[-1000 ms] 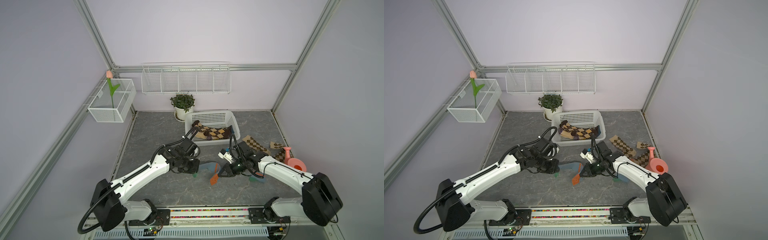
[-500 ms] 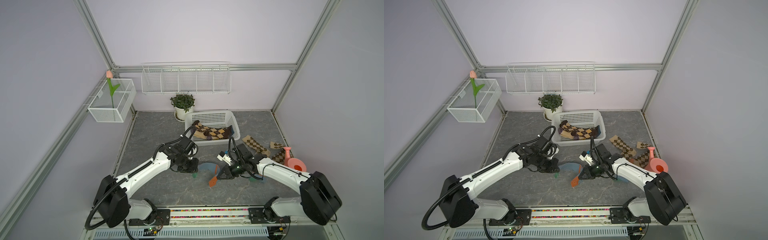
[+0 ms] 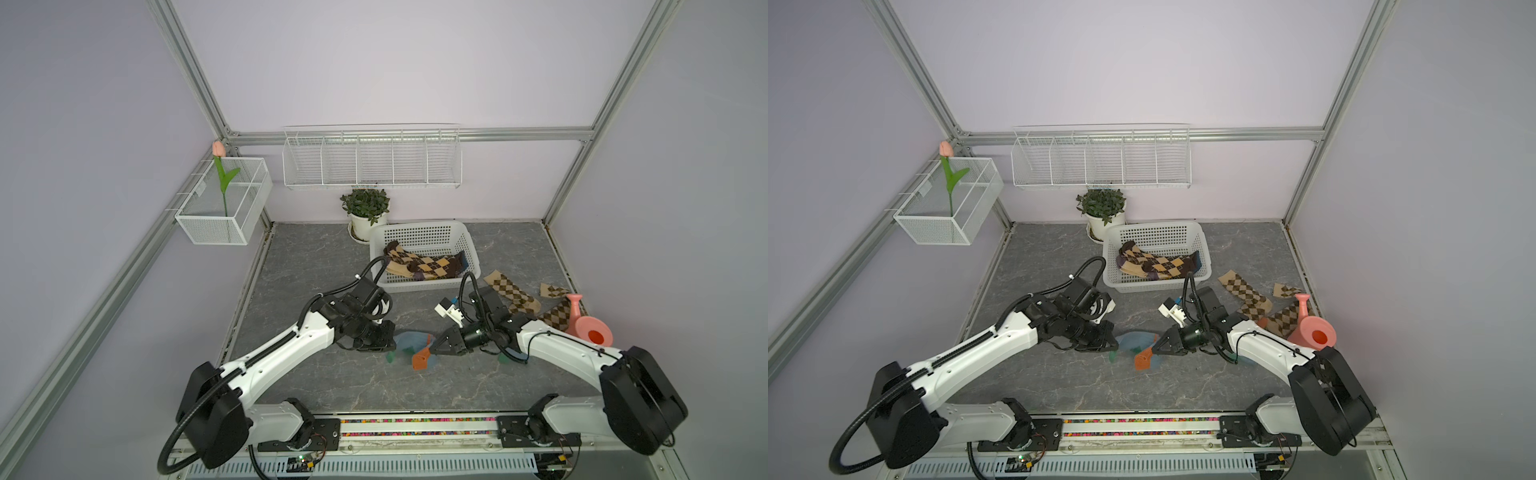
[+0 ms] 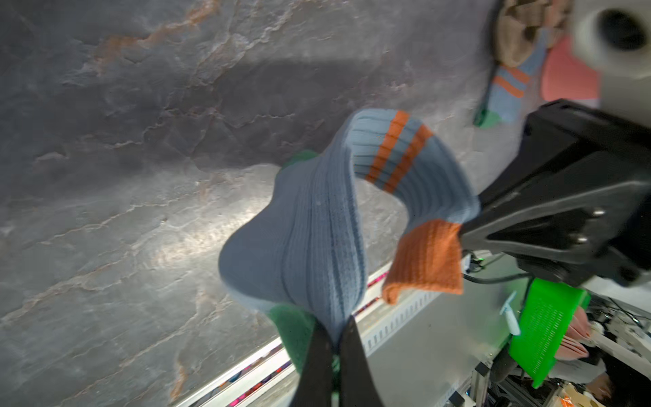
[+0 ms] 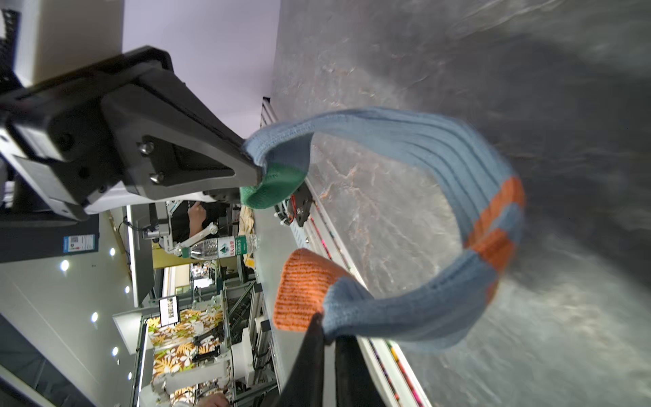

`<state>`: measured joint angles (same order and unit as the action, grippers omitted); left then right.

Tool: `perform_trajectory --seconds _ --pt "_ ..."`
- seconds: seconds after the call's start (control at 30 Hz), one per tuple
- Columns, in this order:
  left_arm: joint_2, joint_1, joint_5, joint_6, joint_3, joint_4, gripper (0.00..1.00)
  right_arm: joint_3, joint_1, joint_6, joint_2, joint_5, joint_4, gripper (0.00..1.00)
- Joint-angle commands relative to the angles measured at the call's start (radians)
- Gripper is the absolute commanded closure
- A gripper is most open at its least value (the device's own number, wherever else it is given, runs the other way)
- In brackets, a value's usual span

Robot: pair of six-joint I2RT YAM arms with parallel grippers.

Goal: Place the socks together as a pair
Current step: Flatten out the sock at the center of the board.

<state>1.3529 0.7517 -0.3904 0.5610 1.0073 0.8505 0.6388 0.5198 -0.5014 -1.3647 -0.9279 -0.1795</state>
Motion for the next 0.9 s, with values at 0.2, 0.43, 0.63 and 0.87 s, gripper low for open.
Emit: perform_trajectory --seconds 0.2,0.43,0.63,0.87 --pt "0.371 -0.067 0.261 -0.13 0.258 0.026 0.92 0.092 -0.102 0.17 -0.065 0.393 -0.223 0.7" --pt "0.465 -0.068 0.383 -0.164 0.35 0.088 0.78 0.147 -0.097 0.216 0.07 0.774 -0.367 0.67" --pt "0.468 -0.07 0.514 -0.176 0.338 0.14 0.61 0.176 0.033 0.218 0.161 0.822 -0.437 0.68" --pt "0.365 -0.059 0.745 -0.124 0.274 0.14 0.47 0.084 0.249 0.152 0.176 0.856 -0.384 0.71"
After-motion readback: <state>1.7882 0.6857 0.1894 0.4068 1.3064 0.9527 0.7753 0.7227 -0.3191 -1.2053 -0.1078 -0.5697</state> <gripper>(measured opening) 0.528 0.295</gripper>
